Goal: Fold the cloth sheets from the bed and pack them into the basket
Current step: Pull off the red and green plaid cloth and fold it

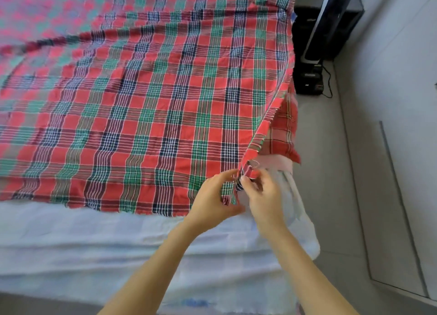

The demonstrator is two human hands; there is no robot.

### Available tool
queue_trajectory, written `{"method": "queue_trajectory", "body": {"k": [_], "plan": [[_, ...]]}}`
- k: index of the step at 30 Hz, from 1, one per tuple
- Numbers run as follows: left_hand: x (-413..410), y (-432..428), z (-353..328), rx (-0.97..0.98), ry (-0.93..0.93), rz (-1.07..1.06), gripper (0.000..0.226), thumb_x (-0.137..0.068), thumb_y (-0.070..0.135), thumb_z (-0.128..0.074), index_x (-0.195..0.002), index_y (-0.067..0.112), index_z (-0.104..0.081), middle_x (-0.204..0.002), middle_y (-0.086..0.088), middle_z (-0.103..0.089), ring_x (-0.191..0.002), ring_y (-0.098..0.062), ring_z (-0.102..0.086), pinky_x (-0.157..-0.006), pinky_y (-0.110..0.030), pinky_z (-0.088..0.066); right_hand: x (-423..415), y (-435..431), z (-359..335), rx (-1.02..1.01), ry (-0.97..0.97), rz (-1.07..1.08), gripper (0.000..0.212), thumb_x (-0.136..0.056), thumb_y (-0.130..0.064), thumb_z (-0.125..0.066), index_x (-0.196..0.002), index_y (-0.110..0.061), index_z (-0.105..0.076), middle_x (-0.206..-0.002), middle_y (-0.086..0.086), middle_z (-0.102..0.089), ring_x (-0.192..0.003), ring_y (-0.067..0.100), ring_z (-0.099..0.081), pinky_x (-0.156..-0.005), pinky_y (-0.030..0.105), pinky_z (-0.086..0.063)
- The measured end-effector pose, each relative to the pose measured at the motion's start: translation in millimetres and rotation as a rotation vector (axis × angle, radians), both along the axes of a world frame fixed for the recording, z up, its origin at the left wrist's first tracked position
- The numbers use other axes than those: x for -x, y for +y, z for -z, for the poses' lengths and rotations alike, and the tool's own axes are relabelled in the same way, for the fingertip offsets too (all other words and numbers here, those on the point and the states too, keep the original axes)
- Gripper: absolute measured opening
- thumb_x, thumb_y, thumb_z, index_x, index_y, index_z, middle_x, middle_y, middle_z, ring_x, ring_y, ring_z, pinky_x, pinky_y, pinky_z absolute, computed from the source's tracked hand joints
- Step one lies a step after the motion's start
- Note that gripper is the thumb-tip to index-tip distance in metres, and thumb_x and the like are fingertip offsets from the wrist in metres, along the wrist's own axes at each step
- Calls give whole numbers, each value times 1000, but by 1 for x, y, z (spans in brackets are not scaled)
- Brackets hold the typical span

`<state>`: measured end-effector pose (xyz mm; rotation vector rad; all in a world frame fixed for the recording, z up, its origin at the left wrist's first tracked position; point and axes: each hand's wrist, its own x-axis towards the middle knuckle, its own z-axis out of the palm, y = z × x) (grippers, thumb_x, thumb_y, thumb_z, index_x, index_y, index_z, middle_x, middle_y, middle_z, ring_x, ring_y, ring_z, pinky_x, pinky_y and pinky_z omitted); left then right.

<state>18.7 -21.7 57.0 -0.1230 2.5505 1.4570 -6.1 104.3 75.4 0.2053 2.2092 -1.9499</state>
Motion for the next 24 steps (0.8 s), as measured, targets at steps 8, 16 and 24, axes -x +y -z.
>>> {"method": "queue_trajectory", "body": {"k": [8,16,24], "plan": [[-53,-138,-91,19,308,-421,40,-75,-2,-69,-97,30,-58,-87,14,-65,-79,-7,-64,-70,-28,-54,-51,-163,-100,169,-11,-252,20,-86,-2,-63,-81,-20,-69,-75,-5,-69,-74,7,-63,-70,20,-49],[-132,-317,-153,299,348,-218,25,-77,-6,-66,-99,5,-70,-95,-3,-67,-80,-16,-59,-70,-17,-45,-60,-320,-129,231,-452,-45,94,-55,-58,-82,-129,-6,-53,-128,5,-58,-116,29,-56,-100,44,-45],[-182,-441,-165,157,331,-433,15,-77,-8,-63,-81,5,-69,-72,-1,-66,-60,-10,-54,-55,-16,-42,-56,-449,-150,-113,-284,146,18,-77,1,-72,-93,2,-63,-91,6,-55,-87,20,-56,-71,31,-44]]}}
